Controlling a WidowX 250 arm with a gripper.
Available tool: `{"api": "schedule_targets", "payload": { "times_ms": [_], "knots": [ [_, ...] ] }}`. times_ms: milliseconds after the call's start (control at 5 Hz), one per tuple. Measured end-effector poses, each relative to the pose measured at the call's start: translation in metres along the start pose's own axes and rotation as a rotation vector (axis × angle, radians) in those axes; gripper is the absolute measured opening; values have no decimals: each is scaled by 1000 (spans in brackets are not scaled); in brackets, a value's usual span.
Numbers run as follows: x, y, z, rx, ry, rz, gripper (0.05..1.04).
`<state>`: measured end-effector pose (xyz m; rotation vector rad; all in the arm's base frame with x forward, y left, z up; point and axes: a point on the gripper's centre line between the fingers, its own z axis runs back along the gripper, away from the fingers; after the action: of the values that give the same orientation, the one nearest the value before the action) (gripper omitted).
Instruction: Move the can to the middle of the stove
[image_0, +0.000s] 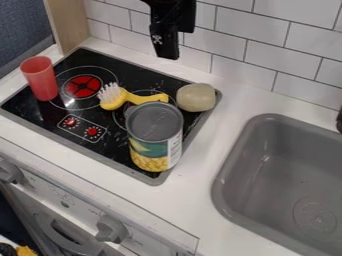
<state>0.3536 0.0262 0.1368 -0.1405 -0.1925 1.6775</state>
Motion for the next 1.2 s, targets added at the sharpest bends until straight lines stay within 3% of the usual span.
{"api": "schedule_targets", "payload": {
  "times_ms": [200, 400, 600, 800, 1200],
  "knots": [
    [0, 3, -11, 35, -2, 5, 1000],
    [-7, 8, -10, 65, -33, -28, 1000],
    [-15, 9, -5, 84, -20, -95, 1001],
    [-34, 20, -2, 102, -30, -191, 1000],
    [-82, 74, 11, 137, -7, -404, 1001]
  ]
}}
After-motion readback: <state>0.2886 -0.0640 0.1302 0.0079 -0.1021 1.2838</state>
